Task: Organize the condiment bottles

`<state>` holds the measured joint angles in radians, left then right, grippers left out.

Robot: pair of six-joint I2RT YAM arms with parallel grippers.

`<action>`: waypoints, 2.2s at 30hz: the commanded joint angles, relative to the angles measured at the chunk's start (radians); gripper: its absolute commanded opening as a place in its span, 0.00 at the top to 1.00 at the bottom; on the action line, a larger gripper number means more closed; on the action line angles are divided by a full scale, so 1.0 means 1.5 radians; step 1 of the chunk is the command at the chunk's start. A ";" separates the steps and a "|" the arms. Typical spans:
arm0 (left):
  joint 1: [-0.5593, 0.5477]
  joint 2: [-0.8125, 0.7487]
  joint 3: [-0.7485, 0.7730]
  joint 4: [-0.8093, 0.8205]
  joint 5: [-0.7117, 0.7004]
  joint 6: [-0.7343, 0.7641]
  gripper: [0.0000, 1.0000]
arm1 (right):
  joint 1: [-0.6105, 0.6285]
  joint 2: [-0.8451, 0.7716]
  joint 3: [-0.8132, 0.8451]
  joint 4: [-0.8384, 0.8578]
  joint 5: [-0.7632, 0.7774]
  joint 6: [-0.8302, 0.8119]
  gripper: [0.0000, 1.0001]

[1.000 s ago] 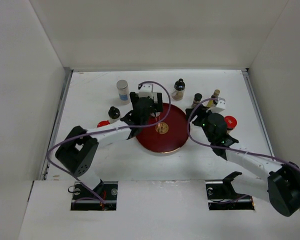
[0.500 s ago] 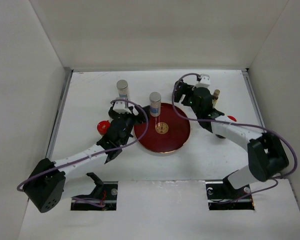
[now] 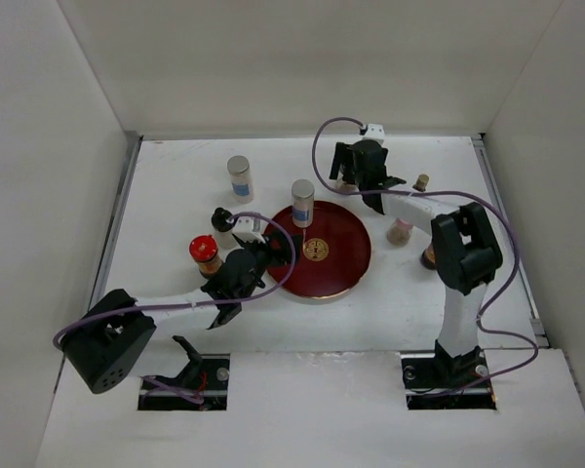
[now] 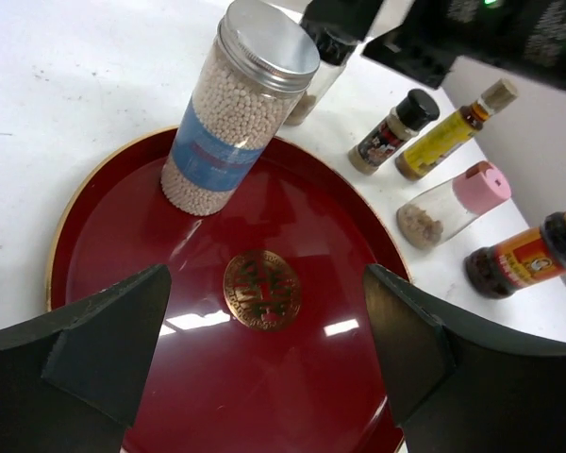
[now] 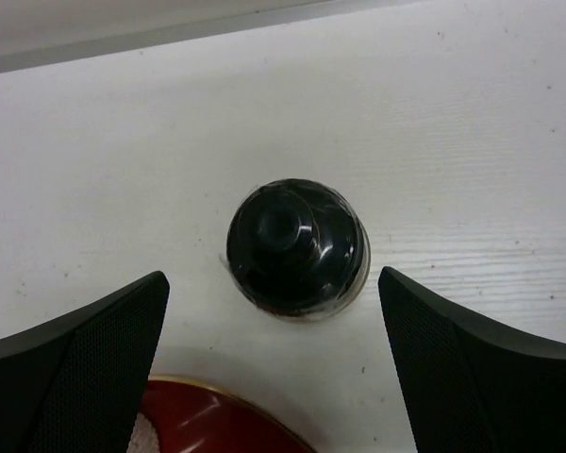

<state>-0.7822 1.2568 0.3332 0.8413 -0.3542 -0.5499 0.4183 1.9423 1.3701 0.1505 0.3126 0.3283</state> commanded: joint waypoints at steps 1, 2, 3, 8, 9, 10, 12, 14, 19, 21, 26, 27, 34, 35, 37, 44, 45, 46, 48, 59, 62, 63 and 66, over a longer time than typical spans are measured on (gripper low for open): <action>-0.002 0.020 -0.003 0.075 0.010 -0.020 0.17 | -0.010 0.034 0.057 -0.016 0.023 -0.003 0.04; -0.001 0.022 -0.004 0.078 0.012 -0.025 0.17 | -0.012 0.044 0.067 -0.016 0.021 0.001 0.05; -0.001 0.022 -0.005 0.078 0.012 -0.028 0.17 | -0.015 0.052 0.077 -0.016 0.020 0.004 0.06; 0.005 0.023 -0.009 0.085 0.010 -0.028 0.17 | -0.028 0.081 0.110 -0.032 0.017 0.005 0.21; 0.006 0.020 -0.012 0.087 0.009 -0.029 0.17 | -0.029 0.082 0.111 -0.031 0.017 0.005 0.25; 0.006 0.017 -0.014 0.087 0.007 -0.028 0.17 | -0.029 0.080 0.107 -0.027 0.017 0.006 0.30; 0.006 0.017 -0.015 0.088 0.003 -0.027 0.17 | -0.026 0.059 0.090 -0.010 0.017 0.007 0.39; 0.006 0.023 -0.015 0.093 0.002 -0.025 0.17 | -0.026 0.018 0.059 0.034 0.017 0.004 0.43; 0.007 0.018 -0.018 0.094 -0.003 -0.025 0.16 | 0.002 -0.087 0.017 0.069 0.017 -0.006 0.46; 0.010 0.018 -0.019 0.093 0.000 -0.029 0.16 | 0.010 -0.122 -0.003 0.059 0.020 -0.008 0.46; 0.014 0.015 -0.022 0.094 -0.004 -0.030 0.15 | 0.048 -0.212 -0.103 0.060 0.022 0.001 0.46; 0.015 0.017 -0.021 0.094 -0.001 -0.032 0.15 | 0.057 -0.224 -0.124 0.061 0.022 0.005 0.46; 0.018 0.013 -0.021 0.094 0.000 -0.036 0.15 | 0.120 -0.250 -0.220 0.080 0.019 0.039 0.46; 0.017 0.009 -0.022 0.094 0.000 -0.036 0.15 | 0.125 -0.246 -0.226 0.087 0.017 0.042 0.46; 0.017 0.005 -0.023 0.094 -0.004 -0.032 0.15 | 0.129 -0.231 -0.229 0.090 0.019 0.044 0.46; 0.024 0.014 -0.022 0.094 -0.004 -0.033 0.15 | 0.134 -0.182 -0.229 0.112 0.023 0.049 0.44; 0.024 0.019 -0.020 0.094 -0.004 -0.035 0.15 | 0.134 -0.176 -0.228 0.113 0.023 0.050 0.42; 0.025 0.021 -0.020 0.092 0.000 -0.036 0.15 | 0.134 -0.169 -0.227 0.117 0.024 0.051 0.40; 0.025 0.015 -0.020 0.090 0.000 -0.033 0.15 | 0.134 -0.162 -0.225 0.122 0.030 0.051 0.34; 0.039 0.019 -0.020 0.088 -0.011 -0.022 0.14 | 0.134 -0.212 -0.253 0.128 0.026 0.057 0.09; 0.038 0.011 -0.017 0.086 -0.014 -0.004 0.15 | 0.134 -0.277 -0.291 0.141 0.024 0.056 0.06; 0.038 0.010 -0.012 0.085 -0.017 0.004 0.17 | 0.134 -0.303 -0.306 0.142 0.024 0.053 0.06; 0.037 -0.012 0.006 0.064 -0.021 0.023 0.31 | 0.134 -0.378 -0.355 0.145 0.020 0.059 0.06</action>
<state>-0.7277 1.2877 0.3096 0.9096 -0.3683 -0.5571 0.6151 1.4830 0.8738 0.2840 0.3401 0.4007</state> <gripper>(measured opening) 0.717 0.940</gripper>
